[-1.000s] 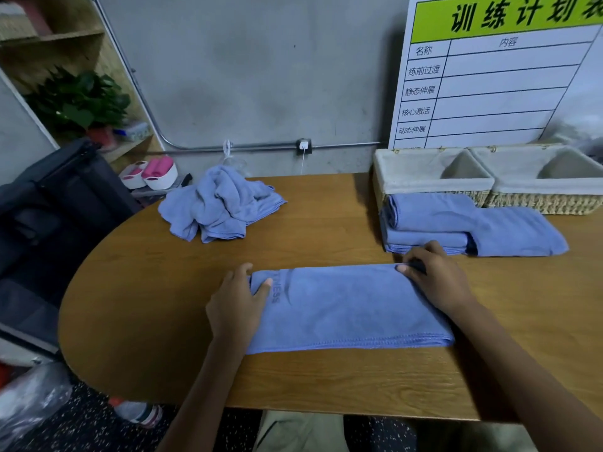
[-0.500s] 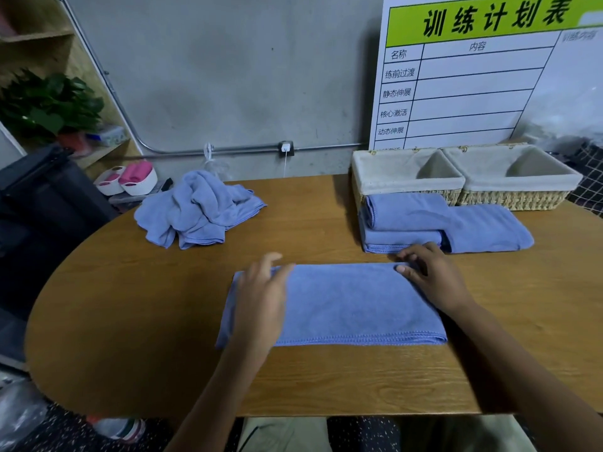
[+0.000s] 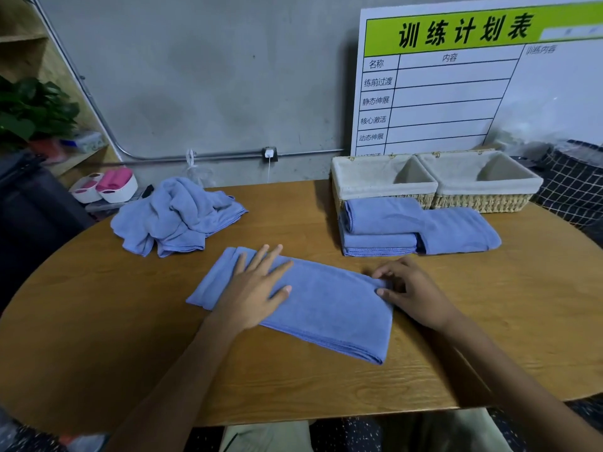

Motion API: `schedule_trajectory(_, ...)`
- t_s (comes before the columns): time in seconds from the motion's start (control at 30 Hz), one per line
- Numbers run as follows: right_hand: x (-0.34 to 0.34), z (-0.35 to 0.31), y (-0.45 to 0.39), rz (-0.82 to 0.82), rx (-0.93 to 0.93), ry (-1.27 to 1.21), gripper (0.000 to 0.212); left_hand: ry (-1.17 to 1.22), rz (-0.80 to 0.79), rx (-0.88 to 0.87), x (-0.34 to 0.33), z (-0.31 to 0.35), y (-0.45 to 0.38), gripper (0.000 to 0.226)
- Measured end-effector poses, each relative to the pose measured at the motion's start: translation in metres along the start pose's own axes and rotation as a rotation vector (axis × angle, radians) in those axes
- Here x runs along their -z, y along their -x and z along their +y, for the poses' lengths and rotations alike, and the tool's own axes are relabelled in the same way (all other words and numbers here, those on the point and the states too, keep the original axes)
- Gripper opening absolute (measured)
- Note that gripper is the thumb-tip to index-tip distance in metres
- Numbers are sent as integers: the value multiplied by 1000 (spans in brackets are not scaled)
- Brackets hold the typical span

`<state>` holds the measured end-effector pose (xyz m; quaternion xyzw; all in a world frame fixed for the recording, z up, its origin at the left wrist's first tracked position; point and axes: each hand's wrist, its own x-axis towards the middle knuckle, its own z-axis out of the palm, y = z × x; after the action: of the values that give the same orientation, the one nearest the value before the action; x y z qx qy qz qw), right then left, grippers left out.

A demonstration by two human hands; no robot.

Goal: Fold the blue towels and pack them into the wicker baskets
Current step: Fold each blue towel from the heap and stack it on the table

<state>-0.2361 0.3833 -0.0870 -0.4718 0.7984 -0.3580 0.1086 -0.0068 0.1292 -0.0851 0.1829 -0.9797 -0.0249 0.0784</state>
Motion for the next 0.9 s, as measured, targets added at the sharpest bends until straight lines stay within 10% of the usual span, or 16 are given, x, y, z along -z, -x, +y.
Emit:
schedule_trajectory(0.13,14,3,-4,-26,31,-31,22,237,208,-285,1,98,25,31)
schedule_trajectory(0.27,24,6,-21,-54,5,74,13,204,137,-262,-16,159,35,47)
schedule_trajectory(0.9,29,-12,-11,-245,-49,-292,10,322,385,-227,-23,168,39,29)
